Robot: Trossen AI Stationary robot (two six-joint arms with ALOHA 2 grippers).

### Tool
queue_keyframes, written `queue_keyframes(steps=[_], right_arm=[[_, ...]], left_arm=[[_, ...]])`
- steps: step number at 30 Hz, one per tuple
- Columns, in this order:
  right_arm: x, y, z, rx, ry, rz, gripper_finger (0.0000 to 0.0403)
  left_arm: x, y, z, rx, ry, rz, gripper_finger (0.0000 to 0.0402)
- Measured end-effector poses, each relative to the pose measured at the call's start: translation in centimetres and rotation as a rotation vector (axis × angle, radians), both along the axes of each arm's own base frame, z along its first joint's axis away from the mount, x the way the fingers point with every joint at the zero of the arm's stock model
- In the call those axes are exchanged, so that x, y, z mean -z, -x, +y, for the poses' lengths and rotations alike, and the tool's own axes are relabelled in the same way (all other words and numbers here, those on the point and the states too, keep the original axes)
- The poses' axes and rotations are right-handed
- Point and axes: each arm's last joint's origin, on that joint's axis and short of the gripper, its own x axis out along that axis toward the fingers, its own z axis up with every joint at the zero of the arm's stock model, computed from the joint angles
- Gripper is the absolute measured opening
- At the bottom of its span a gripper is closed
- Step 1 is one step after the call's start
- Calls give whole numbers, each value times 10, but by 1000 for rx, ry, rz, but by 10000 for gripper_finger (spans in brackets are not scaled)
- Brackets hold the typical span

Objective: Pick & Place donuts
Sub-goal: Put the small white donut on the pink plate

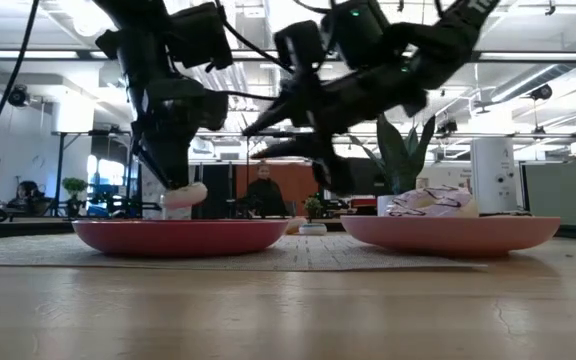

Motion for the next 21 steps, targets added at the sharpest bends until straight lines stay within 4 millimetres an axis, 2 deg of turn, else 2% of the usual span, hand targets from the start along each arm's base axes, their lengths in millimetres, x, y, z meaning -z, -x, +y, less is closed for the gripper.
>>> queue_keyframes(steps=[5,9,15,21], right_arm=[[-9,-24,0,-50,32,-55,53],[-8,-40,0,-88,43,-55,14],[3,-58,0,-124,26,-38,11],[10,-66,-2,-130,16,-31,11]], left_arm=[[-1,4,0,-8,7,-16,21],[-2,7,-2,-13,50,-48,4],[-4,13,-4,-28,115,-120,1],[-3,20,-4,-45,119,-128,1]])
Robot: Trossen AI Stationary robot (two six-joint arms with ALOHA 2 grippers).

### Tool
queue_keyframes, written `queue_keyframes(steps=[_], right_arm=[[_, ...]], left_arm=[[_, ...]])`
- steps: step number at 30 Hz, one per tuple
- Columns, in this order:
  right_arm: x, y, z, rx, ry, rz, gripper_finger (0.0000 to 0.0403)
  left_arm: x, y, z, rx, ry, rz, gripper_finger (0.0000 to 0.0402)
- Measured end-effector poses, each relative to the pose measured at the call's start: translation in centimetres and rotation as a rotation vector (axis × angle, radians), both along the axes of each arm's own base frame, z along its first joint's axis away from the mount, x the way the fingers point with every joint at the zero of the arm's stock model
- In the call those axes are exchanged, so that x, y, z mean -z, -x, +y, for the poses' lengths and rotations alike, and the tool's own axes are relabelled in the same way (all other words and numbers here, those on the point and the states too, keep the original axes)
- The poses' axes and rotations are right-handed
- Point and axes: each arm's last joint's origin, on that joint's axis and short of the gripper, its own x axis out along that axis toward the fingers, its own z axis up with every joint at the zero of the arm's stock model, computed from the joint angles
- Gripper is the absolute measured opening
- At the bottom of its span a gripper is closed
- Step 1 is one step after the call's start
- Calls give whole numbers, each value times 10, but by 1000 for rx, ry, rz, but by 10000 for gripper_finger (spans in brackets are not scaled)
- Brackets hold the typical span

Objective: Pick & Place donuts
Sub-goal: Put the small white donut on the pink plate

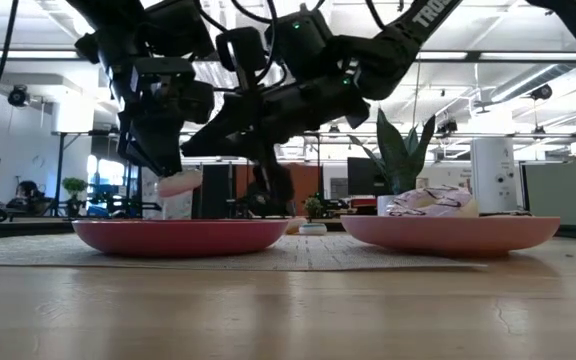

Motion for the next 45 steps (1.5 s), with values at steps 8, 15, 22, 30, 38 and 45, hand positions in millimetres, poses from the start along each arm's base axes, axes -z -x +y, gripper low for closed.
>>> queue_keyframes(steps=[8,15,22,30,38,45], right_arm=[[2,-4,-1,-4,-4,0,11],[5,-3,-4,27,21,27,11],[2,-1,-5,24,71,30,11],[-21,28,-8,-8,304,224,11],[-30,36,12,-318,628,195,50],[-35,15,11,-422,852,104,148]], left_arm=[[3,-1,0,-10,6,9,50],[3,-1,0,-16,9,12,127],[-1,1,0,-30,-15,2,137],[0,7,1,-50,-50,50,137],[-13,17,0,-42,-66,-16,137],[-36,42,0,-160,-131,-60,137]])
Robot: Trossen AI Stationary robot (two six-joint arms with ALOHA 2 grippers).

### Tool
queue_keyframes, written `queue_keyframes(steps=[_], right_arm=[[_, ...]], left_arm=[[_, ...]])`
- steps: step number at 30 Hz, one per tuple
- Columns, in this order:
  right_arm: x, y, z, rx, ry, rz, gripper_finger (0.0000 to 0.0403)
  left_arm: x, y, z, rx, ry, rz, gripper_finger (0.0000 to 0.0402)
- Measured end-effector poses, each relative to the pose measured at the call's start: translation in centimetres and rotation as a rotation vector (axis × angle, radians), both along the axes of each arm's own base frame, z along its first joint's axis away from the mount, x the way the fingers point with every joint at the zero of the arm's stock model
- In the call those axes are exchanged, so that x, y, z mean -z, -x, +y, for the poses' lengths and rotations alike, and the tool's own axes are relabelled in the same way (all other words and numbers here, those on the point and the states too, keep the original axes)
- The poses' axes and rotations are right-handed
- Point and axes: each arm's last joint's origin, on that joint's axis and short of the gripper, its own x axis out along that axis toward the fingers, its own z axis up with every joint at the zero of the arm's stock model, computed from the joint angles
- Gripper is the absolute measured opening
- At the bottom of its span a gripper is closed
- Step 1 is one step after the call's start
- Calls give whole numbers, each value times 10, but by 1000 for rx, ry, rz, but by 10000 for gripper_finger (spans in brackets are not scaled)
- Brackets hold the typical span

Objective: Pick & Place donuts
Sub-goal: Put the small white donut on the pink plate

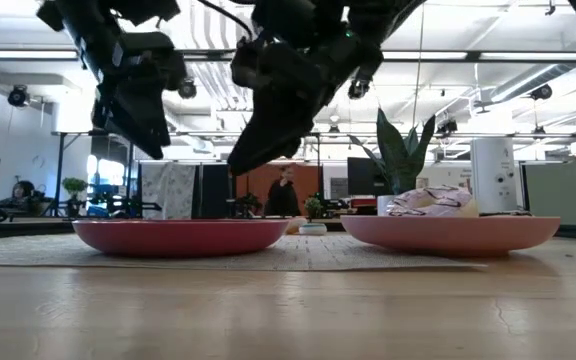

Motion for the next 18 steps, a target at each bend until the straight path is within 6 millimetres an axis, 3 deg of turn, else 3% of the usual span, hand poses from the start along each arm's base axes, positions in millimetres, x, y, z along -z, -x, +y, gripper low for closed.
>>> queue_keyframes(steps=[5,14,18], right_arm=[[7,-2,0,-67,140,34,182],[35,-14,1,-130,211,81,173],[37,-24,0,-112,223,80,165]], left_arm=[[-10,18,-1,-78,-34,-12,137],[-20,34,-1,-155,-145,-39,137],[-21,36,0,-155,-154,-40,137]])
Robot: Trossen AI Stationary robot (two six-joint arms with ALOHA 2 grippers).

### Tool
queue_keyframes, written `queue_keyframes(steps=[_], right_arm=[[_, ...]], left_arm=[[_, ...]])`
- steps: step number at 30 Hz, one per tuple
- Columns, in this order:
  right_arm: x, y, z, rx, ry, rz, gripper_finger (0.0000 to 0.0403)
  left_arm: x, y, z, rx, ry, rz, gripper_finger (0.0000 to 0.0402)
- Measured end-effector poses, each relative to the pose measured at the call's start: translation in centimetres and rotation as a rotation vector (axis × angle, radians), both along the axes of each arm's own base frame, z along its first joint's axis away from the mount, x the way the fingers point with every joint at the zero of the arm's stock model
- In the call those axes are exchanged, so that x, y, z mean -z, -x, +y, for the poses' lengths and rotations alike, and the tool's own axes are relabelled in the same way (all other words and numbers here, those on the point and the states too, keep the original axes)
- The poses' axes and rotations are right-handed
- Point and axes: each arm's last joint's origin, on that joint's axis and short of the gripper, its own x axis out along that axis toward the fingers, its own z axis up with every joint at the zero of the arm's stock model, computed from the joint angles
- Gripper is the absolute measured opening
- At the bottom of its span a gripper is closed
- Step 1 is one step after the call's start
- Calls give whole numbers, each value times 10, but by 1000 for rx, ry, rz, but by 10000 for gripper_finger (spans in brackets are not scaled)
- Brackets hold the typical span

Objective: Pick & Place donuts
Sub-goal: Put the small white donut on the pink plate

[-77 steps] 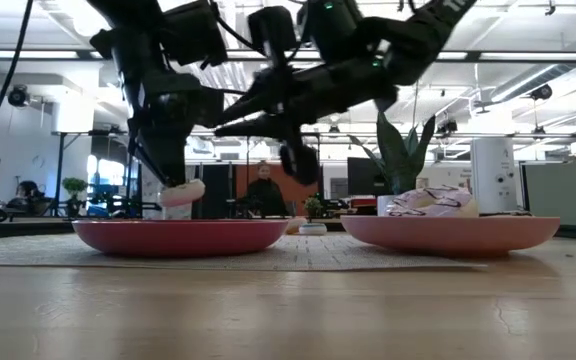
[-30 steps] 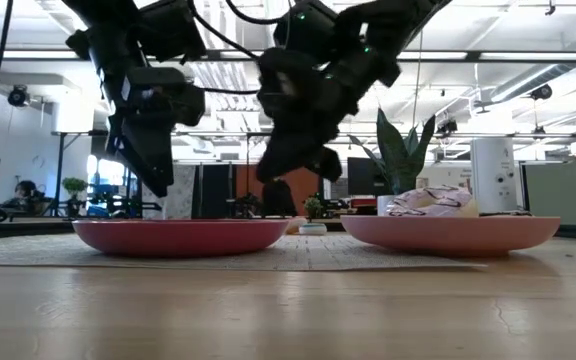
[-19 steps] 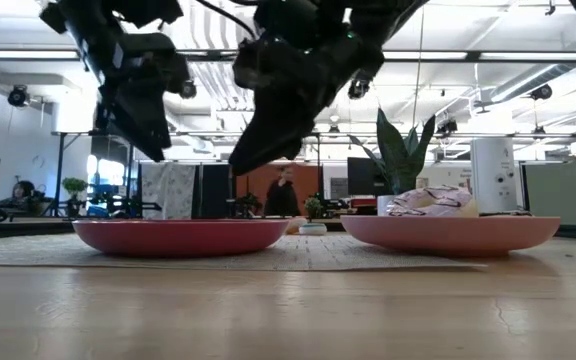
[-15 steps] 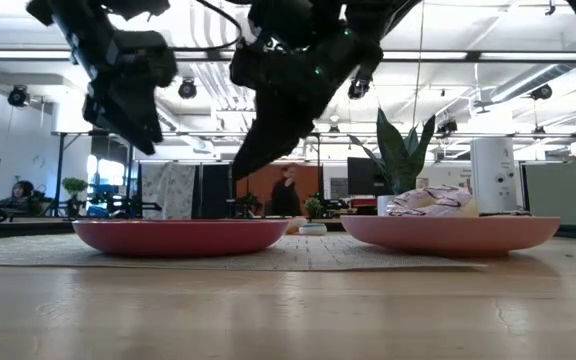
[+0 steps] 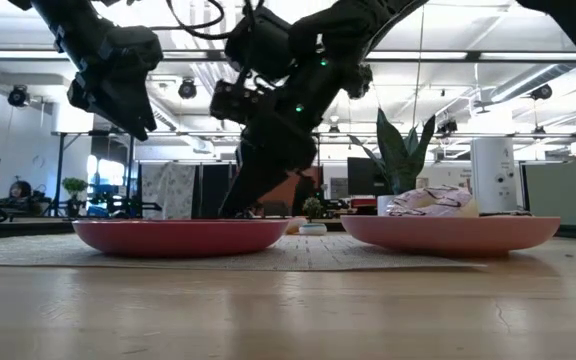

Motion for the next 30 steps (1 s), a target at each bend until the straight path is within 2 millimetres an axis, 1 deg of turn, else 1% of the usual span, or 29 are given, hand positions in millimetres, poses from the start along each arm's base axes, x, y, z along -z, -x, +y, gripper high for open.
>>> queue_keyframes(steps=[4,9,13,18,21,25,30], right_arm=[[2,-1,0,3,3,24,155],[5,3,2,12,-6,70,143],[6,3,4,3,-3,72,139],[19,0,4,5,-4,80,138],[27,-2,4,41,-5,89,132],[26,-4,4,108,-16,92,103],[11,-6,1,180,-56,65,34]], left_arm=[[2,1,0,2,-2,6,137],[11,3,0,-3,-1,35,137],[20,5,0,-22,11,52,137],[24,5,0,-41,20,50,137],[23,5,0,-44,23,43,137],[22,4,0,-46,24,35,137],[22,4,0,-48,26,35,137]])
